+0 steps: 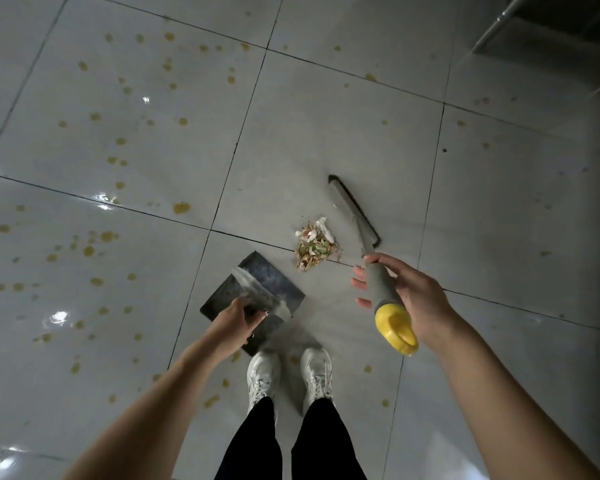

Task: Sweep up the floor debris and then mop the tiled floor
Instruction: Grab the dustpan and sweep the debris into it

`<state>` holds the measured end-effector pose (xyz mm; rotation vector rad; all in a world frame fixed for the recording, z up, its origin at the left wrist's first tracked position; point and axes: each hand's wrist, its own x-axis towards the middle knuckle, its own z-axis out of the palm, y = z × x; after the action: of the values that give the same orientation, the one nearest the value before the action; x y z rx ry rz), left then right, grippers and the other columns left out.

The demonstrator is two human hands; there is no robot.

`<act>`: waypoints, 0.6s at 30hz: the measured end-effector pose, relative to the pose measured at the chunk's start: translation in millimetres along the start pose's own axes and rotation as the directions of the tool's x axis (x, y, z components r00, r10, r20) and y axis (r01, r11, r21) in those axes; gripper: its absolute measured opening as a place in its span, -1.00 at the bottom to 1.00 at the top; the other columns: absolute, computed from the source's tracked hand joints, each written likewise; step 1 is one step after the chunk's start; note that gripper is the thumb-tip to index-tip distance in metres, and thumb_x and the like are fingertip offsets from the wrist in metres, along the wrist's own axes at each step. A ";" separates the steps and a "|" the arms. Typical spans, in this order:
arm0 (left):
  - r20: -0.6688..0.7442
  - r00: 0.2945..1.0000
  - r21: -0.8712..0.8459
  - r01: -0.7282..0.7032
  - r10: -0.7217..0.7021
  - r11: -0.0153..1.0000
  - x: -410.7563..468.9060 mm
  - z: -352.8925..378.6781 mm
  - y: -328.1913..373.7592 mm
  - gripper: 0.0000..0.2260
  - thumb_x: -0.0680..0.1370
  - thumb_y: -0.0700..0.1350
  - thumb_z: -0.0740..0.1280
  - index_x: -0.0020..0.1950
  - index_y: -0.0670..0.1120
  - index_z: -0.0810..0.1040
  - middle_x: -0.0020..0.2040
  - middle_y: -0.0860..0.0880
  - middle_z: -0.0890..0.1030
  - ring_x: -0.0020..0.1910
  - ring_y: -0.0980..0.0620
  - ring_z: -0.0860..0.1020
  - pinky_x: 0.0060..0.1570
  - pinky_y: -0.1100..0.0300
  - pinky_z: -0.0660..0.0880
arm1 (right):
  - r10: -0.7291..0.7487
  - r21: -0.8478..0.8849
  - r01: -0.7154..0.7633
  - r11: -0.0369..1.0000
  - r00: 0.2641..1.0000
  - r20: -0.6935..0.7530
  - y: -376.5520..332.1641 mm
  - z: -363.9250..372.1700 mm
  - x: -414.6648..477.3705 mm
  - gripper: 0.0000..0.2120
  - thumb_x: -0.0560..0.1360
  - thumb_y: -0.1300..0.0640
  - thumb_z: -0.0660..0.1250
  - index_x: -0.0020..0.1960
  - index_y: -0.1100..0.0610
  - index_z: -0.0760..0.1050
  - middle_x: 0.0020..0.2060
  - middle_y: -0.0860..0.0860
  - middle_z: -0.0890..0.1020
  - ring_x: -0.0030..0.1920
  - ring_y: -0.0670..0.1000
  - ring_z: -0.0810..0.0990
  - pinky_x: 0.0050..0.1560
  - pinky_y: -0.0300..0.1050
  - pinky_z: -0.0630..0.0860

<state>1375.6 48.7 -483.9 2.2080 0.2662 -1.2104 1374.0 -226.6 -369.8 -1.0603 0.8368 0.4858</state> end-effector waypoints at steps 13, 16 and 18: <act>-0.059 0.998 -0.030 -0.012 0.010 0.999 11.2 9.7 2.2 -0.60 0.56 0.10 0.23 0.26 -0.14 0.35 -0.22 -0.05 0.54 -0.28 0.01 0.55 -0.20 0.07 0.55 | 0.359 -0.073 -0.392 0.917 0.892 -0.275 -6.6 32.5 60.6 -0.75 0.53 0.39 0.00 -0.30 0.28 0.30 -0.42 0.16 0.41 -0.63 -0.02 0.42 -0.68 -0.40 0.32; -0.068 0.996 -0.062 -0.067 0.063 0.996 13.0 7.6 6.3 -0.64 0.57 0.05 0.24 0.32 -0.04 0.33 -0.07 -0.10 0.60 -0.21 -0.06 0.60 -0.13 -0.02 0.60 | 0.283 -0.394 -0.423 0.816 0.886 -0.366 3.1 22.7 80.4 -0.65 0.52 0.36 0.15 -0.45 0.29 0.32 -0.73 0.08 0.39 -0.80 -0.11 0.24 -0.74 -0.41 0.16; -0.107 0.992 -0.050 -0.074 0.068 0.996 13.6 6.6 8.9 -0.67 0.56 0.07 0.24 0.30 0.02 0.35 -0.03 -0.08 0.61 -0.20 -0.04 0.61 -0.16 0.01 0.59 | 0.272 -0.533 -0.445 0.719 0.887 -0.374 11.4 17.5 87.7 -0.58 0.58 0.23 0.19 -0.46 0.26 0.32 -0.80 0.01 0.35 -0.78 -0.11 0.26 -0.75 -0.33 0.17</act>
<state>1382.7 36.2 -494.0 2.2187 0.2571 -1.0390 1425.5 -209.1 -441.7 -1.5934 1.1864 1.0132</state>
